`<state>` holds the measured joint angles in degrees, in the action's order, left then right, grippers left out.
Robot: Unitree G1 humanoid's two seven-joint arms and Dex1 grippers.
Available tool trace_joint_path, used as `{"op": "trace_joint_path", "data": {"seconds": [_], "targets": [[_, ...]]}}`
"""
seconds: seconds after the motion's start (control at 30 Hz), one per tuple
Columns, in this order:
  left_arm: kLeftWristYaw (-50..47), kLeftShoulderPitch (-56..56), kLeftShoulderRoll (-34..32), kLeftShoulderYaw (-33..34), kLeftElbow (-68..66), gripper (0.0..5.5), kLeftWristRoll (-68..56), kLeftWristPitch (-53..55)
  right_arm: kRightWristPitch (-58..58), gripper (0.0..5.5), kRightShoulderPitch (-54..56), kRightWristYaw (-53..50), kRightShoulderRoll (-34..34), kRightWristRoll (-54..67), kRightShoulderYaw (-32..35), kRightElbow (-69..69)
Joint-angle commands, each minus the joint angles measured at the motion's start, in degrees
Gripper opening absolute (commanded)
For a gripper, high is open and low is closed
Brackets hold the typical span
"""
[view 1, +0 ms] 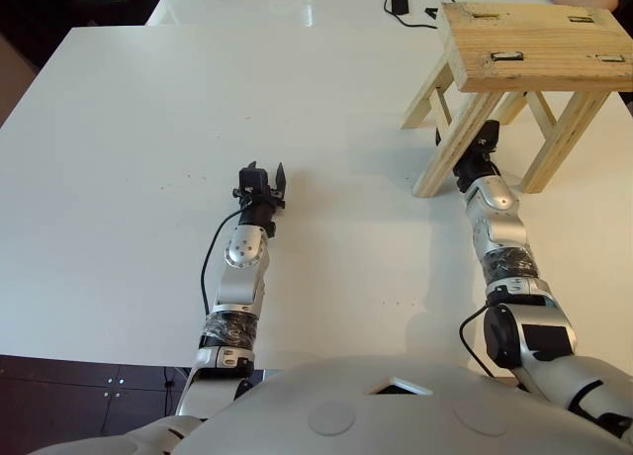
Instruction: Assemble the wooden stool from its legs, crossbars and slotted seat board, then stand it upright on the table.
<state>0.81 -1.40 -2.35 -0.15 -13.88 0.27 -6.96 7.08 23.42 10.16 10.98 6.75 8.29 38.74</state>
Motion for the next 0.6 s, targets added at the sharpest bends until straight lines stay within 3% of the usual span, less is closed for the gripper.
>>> {"op": "trace_joint_path", "data": {"seconds": [0.03, 0.6], "targets": [[0.02, -0.54, -0.26, -0.46, -0.64, 2.76, 1.08, 0.4, -0.39, 3.16, 1.61, -2.21, -0.81, 0.06, 0.72, 0.37], [0.32, -6.79, -2.56, -1.39, -4.44, 2.76, 4.84, -0.37, 8.77, 3.16, -3.59, -1.14, 1.21, -7.11, -4.16, 2.43]]}}
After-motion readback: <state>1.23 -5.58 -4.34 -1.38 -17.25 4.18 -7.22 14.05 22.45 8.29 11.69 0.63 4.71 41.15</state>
